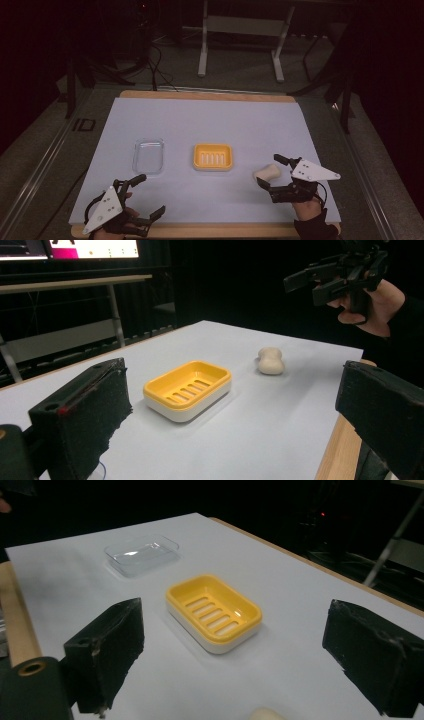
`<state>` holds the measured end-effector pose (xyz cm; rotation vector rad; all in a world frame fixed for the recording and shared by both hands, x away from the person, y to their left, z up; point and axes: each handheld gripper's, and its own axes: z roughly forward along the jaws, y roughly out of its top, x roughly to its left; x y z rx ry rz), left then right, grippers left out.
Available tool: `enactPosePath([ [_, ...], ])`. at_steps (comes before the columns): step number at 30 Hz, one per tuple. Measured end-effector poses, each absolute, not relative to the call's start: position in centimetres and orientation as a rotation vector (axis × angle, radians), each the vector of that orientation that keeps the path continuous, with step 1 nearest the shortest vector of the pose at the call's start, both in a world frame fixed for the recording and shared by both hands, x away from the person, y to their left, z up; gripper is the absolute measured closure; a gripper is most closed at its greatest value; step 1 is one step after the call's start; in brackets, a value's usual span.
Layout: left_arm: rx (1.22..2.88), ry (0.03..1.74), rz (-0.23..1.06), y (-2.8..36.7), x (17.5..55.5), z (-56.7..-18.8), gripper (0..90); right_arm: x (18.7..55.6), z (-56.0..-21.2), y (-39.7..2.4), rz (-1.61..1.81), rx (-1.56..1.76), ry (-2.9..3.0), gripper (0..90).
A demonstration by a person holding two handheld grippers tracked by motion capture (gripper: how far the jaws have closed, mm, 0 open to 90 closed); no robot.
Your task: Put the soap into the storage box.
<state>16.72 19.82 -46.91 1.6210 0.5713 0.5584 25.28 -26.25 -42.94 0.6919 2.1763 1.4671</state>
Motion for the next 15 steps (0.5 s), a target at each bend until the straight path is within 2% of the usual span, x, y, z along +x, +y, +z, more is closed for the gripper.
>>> enactPosePath([
  [15, 1.628, 0.575, 0.56, 19.8, 16.7, -46.9, 1.1, 26.3, -42.6, -27.2, 1.558, 0.622, 2.254, 9.5],
])
